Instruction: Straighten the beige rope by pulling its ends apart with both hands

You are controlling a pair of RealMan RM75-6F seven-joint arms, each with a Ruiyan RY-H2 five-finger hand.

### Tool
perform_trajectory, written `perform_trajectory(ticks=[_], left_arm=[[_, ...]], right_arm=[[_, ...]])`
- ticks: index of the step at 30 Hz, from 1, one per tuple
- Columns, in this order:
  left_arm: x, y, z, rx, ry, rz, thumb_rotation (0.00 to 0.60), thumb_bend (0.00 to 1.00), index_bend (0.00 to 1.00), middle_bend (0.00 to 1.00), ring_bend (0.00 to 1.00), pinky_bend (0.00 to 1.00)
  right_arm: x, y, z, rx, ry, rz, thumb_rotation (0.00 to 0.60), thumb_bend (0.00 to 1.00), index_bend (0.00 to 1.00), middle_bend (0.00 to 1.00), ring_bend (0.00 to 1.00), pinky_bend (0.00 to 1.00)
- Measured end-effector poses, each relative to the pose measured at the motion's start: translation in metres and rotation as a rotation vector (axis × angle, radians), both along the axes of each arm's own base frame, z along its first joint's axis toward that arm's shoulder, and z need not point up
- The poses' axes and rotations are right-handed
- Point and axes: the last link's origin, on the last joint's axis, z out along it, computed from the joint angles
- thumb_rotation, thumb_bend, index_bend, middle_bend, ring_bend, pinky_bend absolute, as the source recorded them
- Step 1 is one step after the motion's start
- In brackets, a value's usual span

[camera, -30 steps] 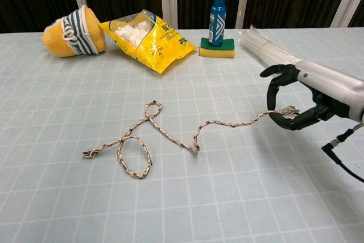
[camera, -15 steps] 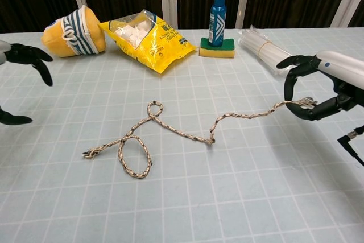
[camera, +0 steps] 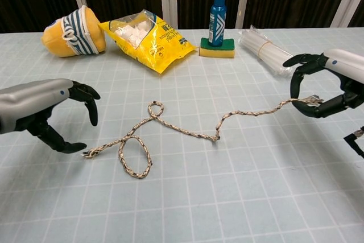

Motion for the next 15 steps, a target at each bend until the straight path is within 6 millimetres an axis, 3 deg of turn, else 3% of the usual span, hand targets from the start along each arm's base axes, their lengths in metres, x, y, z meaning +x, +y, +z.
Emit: perform_trajectory(ticks=[15], left_arm=[[0.001,-0.007,-0.027,-0.026,-0.014,0.07,0.6,0.46,0.48,0.14,0.0,0.0]], right_arm=[[-0.001,0.0,0.002,-0.005,0.001,-0.003,0.6,0.45,0.64,0.15,0.0,0.0]])
